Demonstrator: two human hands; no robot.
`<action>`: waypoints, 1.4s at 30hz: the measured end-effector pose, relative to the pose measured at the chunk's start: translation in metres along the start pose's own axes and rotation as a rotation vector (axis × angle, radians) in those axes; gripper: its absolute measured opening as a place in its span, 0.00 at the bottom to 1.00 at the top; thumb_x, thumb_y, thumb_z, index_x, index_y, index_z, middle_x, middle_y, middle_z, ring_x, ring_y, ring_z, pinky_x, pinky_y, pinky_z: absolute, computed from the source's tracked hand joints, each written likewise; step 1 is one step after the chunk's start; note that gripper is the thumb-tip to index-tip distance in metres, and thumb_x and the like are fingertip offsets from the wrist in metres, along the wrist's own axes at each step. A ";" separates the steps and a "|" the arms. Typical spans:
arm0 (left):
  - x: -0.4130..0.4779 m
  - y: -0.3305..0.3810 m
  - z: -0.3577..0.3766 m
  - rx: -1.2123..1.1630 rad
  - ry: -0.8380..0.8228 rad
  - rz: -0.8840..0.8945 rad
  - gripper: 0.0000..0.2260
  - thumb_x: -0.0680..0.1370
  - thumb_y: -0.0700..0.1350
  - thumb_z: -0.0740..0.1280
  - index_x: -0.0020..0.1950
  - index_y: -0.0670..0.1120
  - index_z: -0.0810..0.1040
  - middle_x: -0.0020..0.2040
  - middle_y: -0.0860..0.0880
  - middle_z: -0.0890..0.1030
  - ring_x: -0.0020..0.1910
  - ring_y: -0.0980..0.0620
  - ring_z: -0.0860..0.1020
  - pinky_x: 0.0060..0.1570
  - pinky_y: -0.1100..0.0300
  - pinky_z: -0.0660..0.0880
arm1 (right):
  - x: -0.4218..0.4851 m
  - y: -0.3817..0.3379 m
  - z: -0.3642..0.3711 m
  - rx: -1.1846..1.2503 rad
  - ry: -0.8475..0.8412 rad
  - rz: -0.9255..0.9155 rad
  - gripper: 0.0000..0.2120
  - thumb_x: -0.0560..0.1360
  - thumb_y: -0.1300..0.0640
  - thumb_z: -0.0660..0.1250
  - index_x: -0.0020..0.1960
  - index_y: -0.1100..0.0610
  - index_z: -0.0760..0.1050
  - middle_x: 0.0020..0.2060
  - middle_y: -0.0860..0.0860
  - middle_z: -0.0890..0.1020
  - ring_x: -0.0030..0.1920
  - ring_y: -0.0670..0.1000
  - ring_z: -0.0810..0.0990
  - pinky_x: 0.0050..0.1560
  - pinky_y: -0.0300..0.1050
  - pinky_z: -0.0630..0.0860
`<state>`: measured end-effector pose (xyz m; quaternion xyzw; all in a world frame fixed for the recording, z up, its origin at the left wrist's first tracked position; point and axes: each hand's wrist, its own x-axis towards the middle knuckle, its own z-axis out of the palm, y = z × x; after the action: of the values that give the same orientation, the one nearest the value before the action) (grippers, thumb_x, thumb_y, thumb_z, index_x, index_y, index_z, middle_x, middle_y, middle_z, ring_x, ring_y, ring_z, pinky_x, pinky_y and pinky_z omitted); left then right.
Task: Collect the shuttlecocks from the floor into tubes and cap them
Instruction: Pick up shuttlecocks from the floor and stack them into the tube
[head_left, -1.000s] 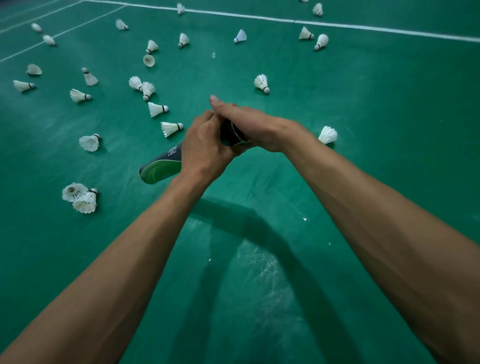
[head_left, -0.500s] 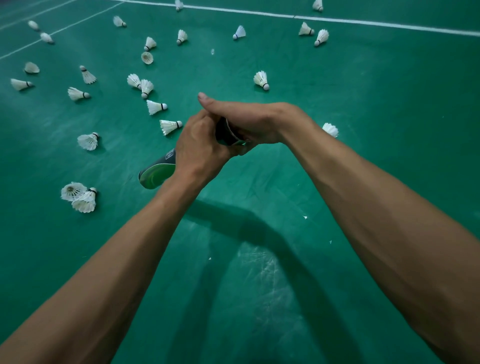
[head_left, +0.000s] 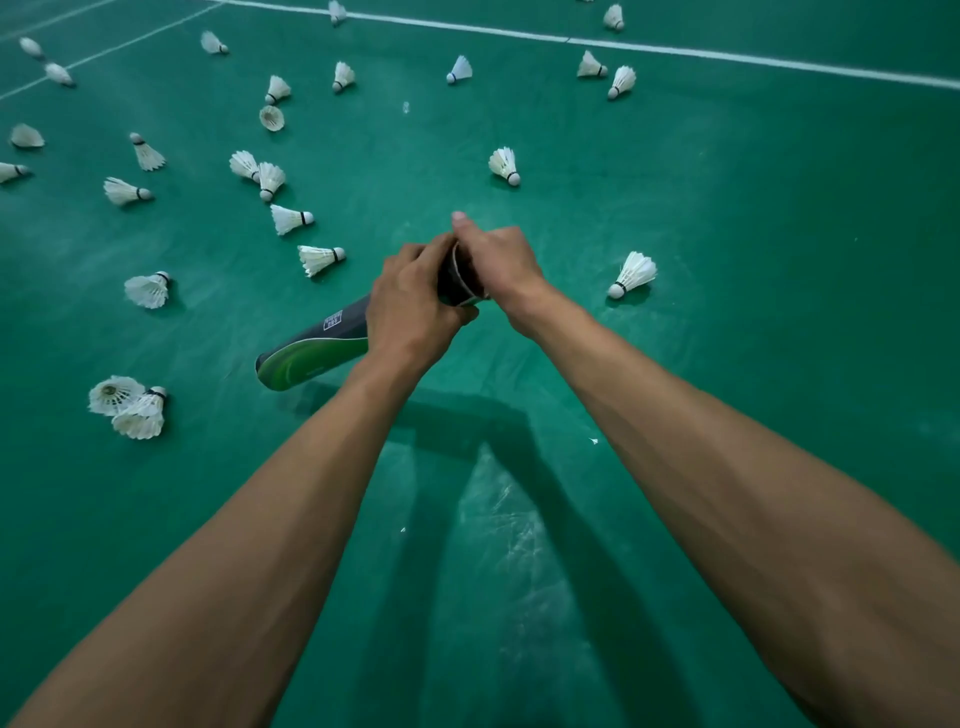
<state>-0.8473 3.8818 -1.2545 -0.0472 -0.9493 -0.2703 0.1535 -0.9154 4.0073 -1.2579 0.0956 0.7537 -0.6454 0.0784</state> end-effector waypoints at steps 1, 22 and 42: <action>0.002 0.005 0.004 0.021 -0.026 -0.012 0.36 0.67 0.50 0.82 0.73 0.53 0.73 0.60 0.45 0.79 0.59 0.40 0.76 0.58 0.46 0.74 | 0.002 -0.002 -0.004 -0.006 0.072 -0.039 0.23 0.79 0.44 0.64 0.31 0.56 0.81 0.28 0.50 0.84 0.28 0.48 0.83 0.33 0.40 0.79; 0.040 0.013 0.114 0.070 -0.088 0.019 0.37 0.66 0.53 0.80 0.74 0.54 0.74 0.63 0.45 0.78 0.60 0.39 0.73 0.59 0.47 0.71 | 0.136 0.128 -0.158 -0.579 0.325 0.236 0.41 0.72 0.57 0.72 0.79 0.56 0.56 0.80 0.51 0.55 0.74 0.58 0.66 0.69 0.44 0.66; 0.023 0.010 0.068 0.038 -0.171 0.069 0.38 0.65 0.56 0.77 0.75 0.54 0.74 0.64 0.48 0.78 0.59 0.42 0.75 0.61 0.44 0.72 | 0.143 0.153 -0.129 -0.895 0.006 0.135 0.57 0.64 0.49 0.81 0.81 0.44 0.47 0.73 0.55 0.65 0.72 0.65 0.67 0.71 0.61 0.68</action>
<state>-0.8852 3.9266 -1.2973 -0.1000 -0.9617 -0.2417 0.0818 -1.0159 4.1639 -1.4190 0.1029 0.9510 -0.2491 0.1518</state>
